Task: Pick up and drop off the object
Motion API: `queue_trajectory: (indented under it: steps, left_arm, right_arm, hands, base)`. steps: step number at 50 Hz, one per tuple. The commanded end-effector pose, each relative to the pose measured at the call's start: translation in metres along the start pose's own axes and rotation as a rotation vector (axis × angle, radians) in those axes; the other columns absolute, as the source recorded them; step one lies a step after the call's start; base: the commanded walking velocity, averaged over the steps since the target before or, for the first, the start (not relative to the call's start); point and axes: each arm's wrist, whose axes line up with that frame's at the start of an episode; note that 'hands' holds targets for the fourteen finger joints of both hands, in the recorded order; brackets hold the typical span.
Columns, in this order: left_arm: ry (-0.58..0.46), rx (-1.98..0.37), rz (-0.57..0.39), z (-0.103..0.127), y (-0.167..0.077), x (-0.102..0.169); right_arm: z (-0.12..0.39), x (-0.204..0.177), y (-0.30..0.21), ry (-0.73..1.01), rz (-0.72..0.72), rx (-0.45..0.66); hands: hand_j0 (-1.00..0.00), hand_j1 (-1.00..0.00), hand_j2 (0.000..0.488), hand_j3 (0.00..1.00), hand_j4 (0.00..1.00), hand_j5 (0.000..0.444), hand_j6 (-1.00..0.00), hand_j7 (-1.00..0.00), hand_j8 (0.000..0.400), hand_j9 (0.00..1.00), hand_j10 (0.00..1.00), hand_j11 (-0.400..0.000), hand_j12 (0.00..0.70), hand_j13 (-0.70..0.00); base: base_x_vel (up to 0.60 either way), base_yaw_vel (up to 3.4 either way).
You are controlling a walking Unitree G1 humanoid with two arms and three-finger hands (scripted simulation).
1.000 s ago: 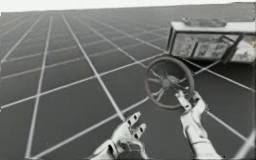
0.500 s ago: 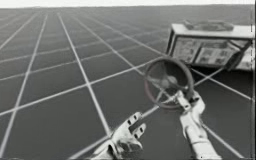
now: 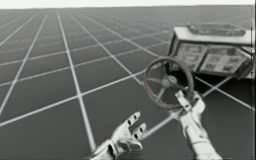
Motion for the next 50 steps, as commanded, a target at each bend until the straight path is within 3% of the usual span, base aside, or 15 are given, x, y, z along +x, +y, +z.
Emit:
queue_trajectory:
  steps: [1, 50]
  left_arm:
    - [-0.004, 0.021, -0.004, 0.0021, -0.0052, -0.0006]
    - [-0.004, 0.021, -0.004, 0.0021, -0.0052, -0.0006]
  right_arm:
    - [0.0092, -0.0011, 0.0035, -0.026, 0.024, 0.037]
    - [0.0092, -0.0011, 0.0035, -0.026, 0.024, 0.037]
  hands:
    - [0.00, 0.00, 0.000, 1.00, 1.00, 0.000, 0.00, 0.00, 0.000, 1.00, 1.00, -0.400, 0.000, -0.700]
    - [0.00, 0.00, 0.000, 1.00, 1.00, 0.000, 0.00, 0.00, 0.000, 1.00, 1.00, -0.400, 0.000, -0.700]
  base:
    - [0.58, -0.03]
    - [0.59, 0.00]
